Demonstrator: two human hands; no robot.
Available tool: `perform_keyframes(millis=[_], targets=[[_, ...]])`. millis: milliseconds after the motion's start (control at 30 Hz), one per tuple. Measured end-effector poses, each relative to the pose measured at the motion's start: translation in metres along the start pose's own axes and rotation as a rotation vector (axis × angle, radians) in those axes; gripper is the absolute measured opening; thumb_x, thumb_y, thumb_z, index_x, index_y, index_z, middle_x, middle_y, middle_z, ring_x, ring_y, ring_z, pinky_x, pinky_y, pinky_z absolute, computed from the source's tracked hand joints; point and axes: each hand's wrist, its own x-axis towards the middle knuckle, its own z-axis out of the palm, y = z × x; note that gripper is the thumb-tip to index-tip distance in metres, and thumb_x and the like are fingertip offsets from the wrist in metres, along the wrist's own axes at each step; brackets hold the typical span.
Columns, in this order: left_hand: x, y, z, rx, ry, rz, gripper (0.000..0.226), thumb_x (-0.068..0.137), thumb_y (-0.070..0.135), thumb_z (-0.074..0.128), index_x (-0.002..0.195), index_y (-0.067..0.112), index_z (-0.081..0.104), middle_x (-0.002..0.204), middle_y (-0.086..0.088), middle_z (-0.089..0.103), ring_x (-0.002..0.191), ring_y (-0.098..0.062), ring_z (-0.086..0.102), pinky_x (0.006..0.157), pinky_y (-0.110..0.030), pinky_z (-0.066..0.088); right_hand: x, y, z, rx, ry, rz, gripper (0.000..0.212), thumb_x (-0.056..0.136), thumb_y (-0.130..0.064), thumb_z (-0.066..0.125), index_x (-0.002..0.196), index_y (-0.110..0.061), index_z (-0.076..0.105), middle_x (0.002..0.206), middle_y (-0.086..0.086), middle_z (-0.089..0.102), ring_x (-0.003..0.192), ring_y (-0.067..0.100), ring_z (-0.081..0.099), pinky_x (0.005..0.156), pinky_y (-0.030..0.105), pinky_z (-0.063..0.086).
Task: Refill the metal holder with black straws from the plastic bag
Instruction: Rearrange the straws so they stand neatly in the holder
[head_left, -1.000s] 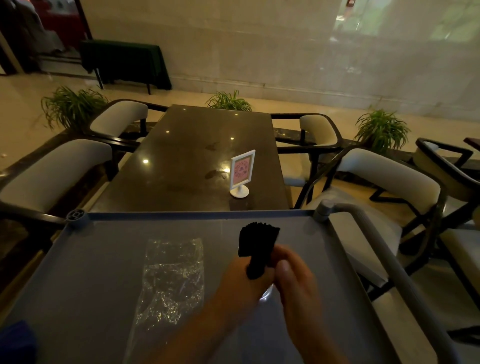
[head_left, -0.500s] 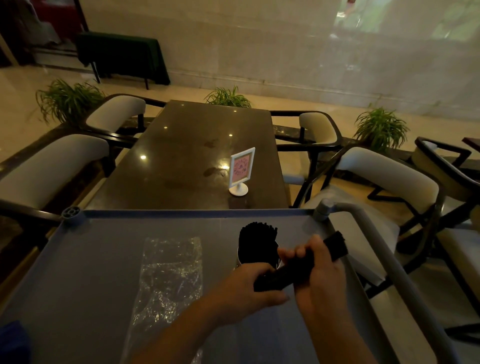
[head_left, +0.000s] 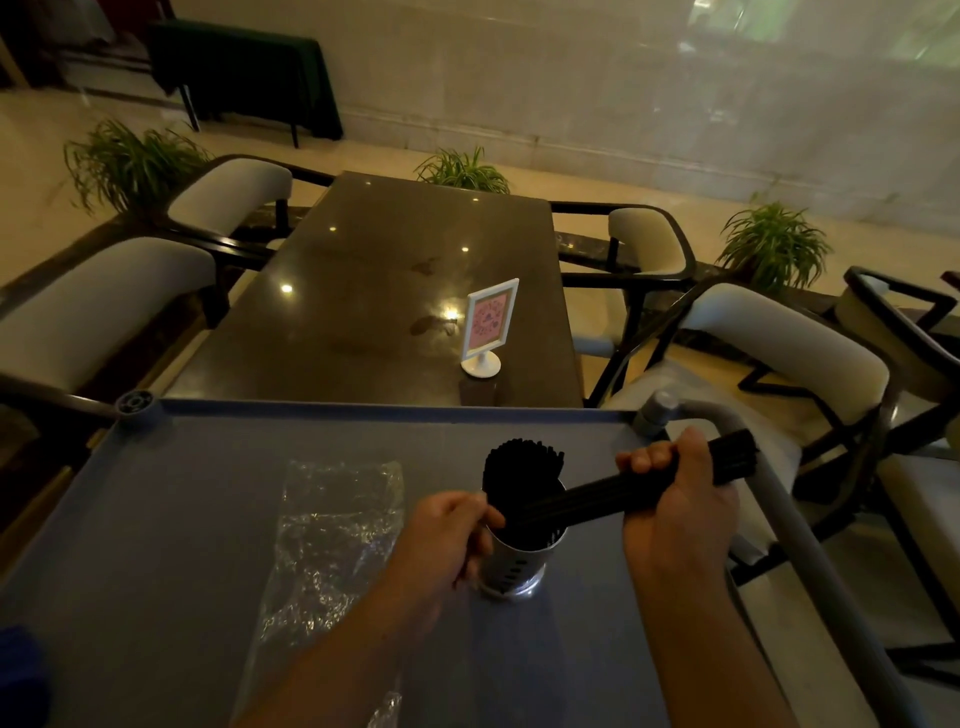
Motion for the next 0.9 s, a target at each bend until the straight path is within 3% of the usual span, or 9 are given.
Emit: perform_keyframes(millis=[100,167,200,333,467,600,767,900], targets=[[0.011,0.004,-0.011,0.239,0.183,0.23,0.027,0.099,0.019,0.055,0.08,0.006,0.068,0.058,0.0,0.056,0.051,-0.012,0.048,0.048,-0.024,0.04,0.009,0.007,0.006,-0.07,-0.009,-0.059,0.017,0.1,-0.021,0.048,0.084,-0.021,0.055,0.058,-0.006,0.056,0.057,0.009,0.059,0.07,0.034,0.056],[0.016,0.006,-0.011,0.297,0.202,0.318,0.013,0.094,0.024,0.064,0.093,0.012,0.067,0.077,0.001,0.064,0.067,-0.01,0.058,0.061,-0.023,0.046,0.011,0.016,0.008,-0.156,-0.037,-0.105,0.02,0.1,-0.021,0.047,0.084,-0.023,0.059,0.058,-0.007,0.057,0.06,0.008,0.06,0.074,0.037,0.055],[0.018,0.005,-0.011,0.333,0.165,0.311,0.017,0.091,0.029,0.068,0.104,0.019,0.064,0.09,0.003,0.066,0.079,-0.008,0.061,0.068,-0.021,0.049,0.01,0.02,0.009,-0.207,-0.054,-0.124,0.024,0.1,-0.022,0.048,0.081,-0.028,0.062,0.059,-0.007,0.058,0.061,0.009,0.061,0.076,0.039,0.054],[0.03,-0.014,-0.01,0.403,-0.087,0.258,0.081,0.078,0.038,0.08,0.145,0.031,0.034,0.129,0.014,0.051,0.119,-0.004,0.051,0.094,-0.027,0.05,0.008,0.037,0.008,-0.427,-0.096,-0.182,0.036,0.099,-0.028,0.049,0.067,-0.038,0.063,0.06,-0.004,0.06,0.064,0.011,0.062,0.078,0.043,0.055],[0.039,-0.038,-0.004,0.346,-0.279,0.289,0.112,0.065,0.041,0.088,0.148,0.047,0.014,0.133,0.041,0.034,0.119,0.028,0.038,0.084,0.003,0.041,0.004,0.051,0.004,-0.538,-0.102,-0.168,0.036,0.096,-0.033,0.05,0.062,-0.034,0.061,0.06,-0.002,0.063,0.064,0.012,0.064,0.075,0.038,0.053],[0.044,-0.044,0.003,0.393,-0.251,0.31,0.102,0.059,0.039,0.091,0.126,0.075,0.023,0.127,0.047,0.042,0.118,0.029,0.039,0.082,0.007,0.038,0.0,0.066,-0.01,-0.657,-0.141,-0.2,0.034,0.097,-0.028,0.053,0.065,-0.027,0.064,0.07,-0.002,0.069,0.067,0.005,0.066,0.064,0.014,0.051],[0.047,-0.05,0.005,0.373,-0.203,0.307,0.088,0.054,0.04,0.091,0.118,0.068,0.037,0.119,0.036,0.053,0.11,0.028,0.048,0.079,0.005,0.041,-0.003,0.086,-0.034,-0.827,-0.177,-0.209,0.028,0.09,-0.046,0.058,0.089,-0.017,0.058,0.08,0.001,0.062,0.071,0.003,0.061,0.06,0.01,0.047],[0.048,-0.049,0.005,0.352,-0.238,0.306,0.087,0.057,0.031,0.092,0.123,0.054,0.041,0.118,0.04,0.057,0.112,0.024,0.05,0.082,0.001,0.044,-0.006,0.104,-0.046,-0.843,-0.142,-0.133,0.027,0.086,-0.024,0.071,0.106,-0.016,0.056,0.099,0.002,0.065,0.09,0.003,0.065,0.069,0.01,0.05]])
